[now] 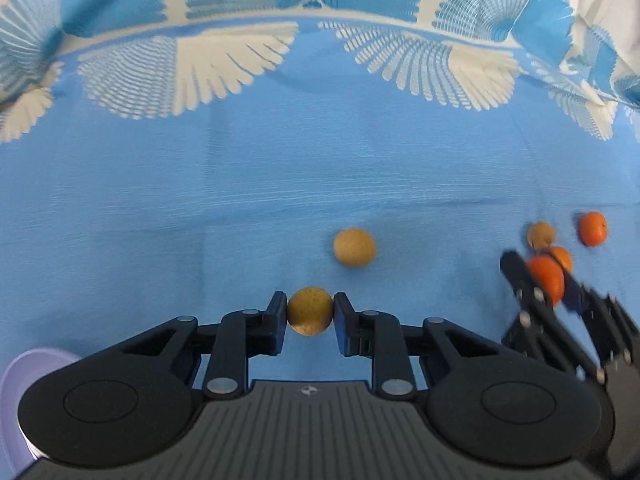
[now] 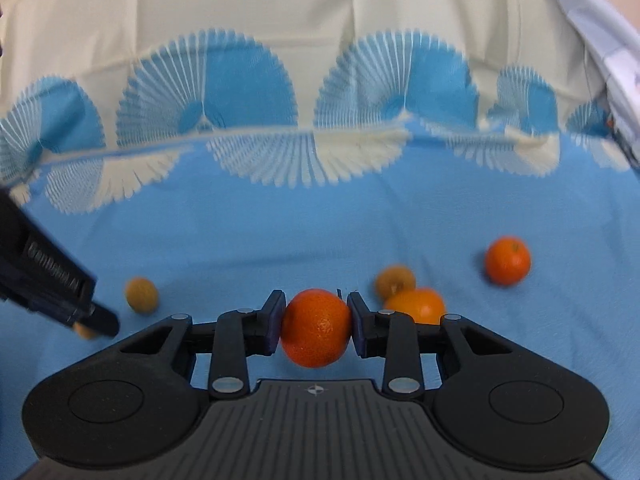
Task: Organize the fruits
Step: 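Grasp a tan round fruit with the left tool while the right tool grasps a tangerine, then carry both fruits over the blue plate and open both tools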
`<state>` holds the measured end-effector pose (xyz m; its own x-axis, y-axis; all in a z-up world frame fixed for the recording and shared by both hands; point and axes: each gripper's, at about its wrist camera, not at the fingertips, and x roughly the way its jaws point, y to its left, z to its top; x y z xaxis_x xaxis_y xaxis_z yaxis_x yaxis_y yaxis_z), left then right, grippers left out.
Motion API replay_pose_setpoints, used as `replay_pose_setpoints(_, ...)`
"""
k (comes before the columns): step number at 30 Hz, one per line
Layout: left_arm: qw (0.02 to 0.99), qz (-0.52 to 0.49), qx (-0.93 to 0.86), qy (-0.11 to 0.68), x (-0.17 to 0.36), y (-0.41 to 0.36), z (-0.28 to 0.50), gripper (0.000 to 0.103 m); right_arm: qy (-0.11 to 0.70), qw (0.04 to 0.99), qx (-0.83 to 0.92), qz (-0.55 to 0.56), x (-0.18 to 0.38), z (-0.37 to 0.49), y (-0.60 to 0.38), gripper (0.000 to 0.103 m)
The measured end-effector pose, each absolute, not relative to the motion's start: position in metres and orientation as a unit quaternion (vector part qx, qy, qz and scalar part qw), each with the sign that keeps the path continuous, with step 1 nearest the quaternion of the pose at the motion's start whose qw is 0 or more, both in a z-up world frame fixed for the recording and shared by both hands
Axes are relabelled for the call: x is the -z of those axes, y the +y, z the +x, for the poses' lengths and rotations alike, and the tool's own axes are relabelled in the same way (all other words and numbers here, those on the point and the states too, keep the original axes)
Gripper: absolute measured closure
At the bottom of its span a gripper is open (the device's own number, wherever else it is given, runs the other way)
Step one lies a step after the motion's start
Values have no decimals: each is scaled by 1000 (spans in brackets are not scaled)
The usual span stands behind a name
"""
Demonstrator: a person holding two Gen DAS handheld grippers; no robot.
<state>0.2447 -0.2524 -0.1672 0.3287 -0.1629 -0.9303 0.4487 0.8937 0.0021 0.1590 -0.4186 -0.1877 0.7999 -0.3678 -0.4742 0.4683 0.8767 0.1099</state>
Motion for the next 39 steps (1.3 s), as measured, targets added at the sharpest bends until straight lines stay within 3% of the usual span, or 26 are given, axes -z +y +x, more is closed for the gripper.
replay_pose_setpoints(14, 848, 154, 138, 488, 55, -121, 114, 76, 158, 981, 96, 58, 102, 68, -313, 68)
replay_pose_setpoints(26, 858, 119, 103, 488, 18, -22, 14, 76, 207, 978, 10, 16, 78, -66, -197, 68)
replay_pose_setpoints(39, 877, 83, 116, 458, 9, 34, -59, 76, 203, 978, -14, -48, 53, -120, -130, 68)
